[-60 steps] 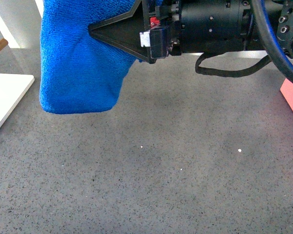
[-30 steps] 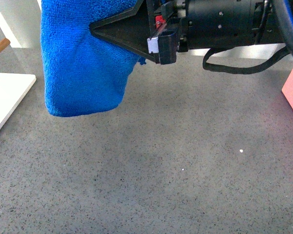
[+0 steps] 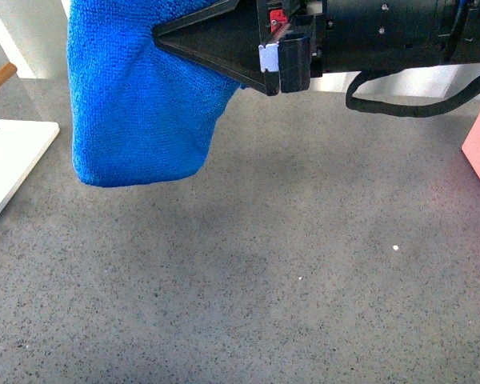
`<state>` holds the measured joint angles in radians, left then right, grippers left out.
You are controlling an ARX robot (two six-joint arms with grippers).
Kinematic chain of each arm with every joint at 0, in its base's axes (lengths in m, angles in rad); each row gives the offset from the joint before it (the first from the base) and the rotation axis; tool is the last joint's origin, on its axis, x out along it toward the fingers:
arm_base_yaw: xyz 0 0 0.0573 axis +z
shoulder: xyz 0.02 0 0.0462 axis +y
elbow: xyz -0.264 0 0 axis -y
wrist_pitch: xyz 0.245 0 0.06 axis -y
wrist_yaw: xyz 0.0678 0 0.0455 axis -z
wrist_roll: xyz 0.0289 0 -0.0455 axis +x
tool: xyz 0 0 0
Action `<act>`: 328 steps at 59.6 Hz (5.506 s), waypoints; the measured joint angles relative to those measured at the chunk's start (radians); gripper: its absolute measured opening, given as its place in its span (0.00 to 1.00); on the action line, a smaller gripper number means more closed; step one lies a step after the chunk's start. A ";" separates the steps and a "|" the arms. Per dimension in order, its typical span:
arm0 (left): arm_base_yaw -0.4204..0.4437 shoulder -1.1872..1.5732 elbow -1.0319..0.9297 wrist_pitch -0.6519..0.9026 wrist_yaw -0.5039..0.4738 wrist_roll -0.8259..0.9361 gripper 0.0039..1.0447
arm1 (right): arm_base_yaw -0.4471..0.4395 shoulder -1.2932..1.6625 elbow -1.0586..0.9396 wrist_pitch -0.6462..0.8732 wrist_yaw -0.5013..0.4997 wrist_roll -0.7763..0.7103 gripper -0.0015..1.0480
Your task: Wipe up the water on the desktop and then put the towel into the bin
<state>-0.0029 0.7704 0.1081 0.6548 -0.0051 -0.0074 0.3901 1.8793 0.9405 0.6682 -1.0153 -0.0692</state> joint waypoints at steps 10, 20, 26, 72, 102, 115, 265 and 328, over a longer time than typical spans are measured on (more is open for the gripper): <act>0.001 -0.078 -0.032 -0.048 0.003 0.000 0.03 | -0.003 -0.003 -0.012 0.000 0.000 0.000 0.04; 0.001 -0.151 -0.053 -0.098 0.005 0.000 0.03 | -0.009 -0.008 -0.019 -0.008 0.005 -0.006 0.04; 0.001 -0.188 -0.066 -0.123 0.005 0.000 0.03 | -0.010 -0.013 -0.023 -0.010 0.010 -0.007 0.04; 0.001 -0.493 -0.086 -0.373 0.005 0.000 0.03 | -0.025 -0.034 -0.048 -0.036 0.011 -0.032 0.04; 0.001 -0.766 -0.086 -0.650 0.005 0.000 0.03 | -0.035 -0.045 -0.060 -0.045 0.013 -0.040 0.04; 0.001 -0.766 -0.086 -0.654 0.005 0.000 0.08 | -0.042 -0.063 -0.077 -0.063 0.031 -0.050 0.04; 0.001 -0.767 -0.086 -0.654 0.005 0.003 0.94 | -0.090 0.079 -0.098 -0.914 0.865 -0.400 0.04; 0.001 -0.767 -0.086 -0.654 0.005 0.003 0.94 | -0.234 -0.454 0.107 -0.745 1.228 -0.443 0.04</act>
<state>-0.0021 0.0032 0.0223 0.0006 0.0002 -0.0044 0.1558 1.4250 1.0477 -0.0772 0.2123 -0.5117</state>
